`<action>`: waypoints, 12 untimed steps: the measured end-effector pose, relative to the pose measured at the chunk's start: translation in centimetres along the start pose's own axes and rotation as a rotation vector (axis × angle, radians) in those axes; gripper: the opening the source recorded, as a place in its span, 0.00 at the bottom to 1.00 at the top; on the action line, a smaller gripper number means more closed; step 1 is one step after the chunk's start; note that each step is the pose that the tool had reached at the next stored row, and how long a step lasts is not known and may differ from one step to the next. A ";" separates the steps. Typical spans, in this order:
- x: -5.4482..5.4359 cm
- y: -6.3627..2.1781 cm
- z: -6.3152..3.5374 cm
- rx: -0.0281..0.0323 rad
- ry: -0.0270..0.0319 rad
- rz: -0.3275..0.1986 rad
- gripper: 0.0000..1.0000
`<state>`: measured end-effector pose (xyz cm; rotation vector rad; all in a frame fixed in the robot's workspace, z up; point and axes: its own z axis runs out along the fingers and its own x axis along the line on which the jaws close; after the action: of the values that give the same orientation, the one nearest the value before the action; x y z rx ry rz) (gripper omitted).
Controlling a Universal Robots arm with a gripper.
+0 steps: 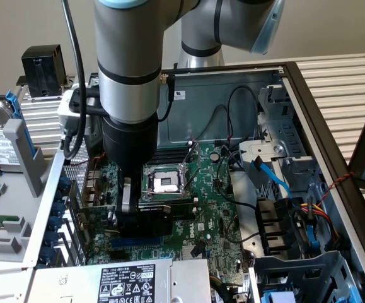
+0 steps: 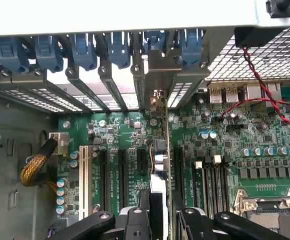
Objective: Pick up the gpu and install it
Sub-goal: 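Insert the gpu into the slot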
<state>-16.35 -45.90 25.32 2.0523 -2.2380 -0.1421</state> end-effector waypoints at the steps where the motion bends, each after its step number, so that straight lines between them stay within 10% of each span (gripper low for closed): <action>1: 0.0 0.00 0.00 0.0000 0.0001 -0.001 0.27; 12: 0.0 0.03 0.08 -0.0023 0.0008 -0.001 0.27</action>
<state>-16.39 -45.90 25.24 2.0519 -2.2354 -0.1439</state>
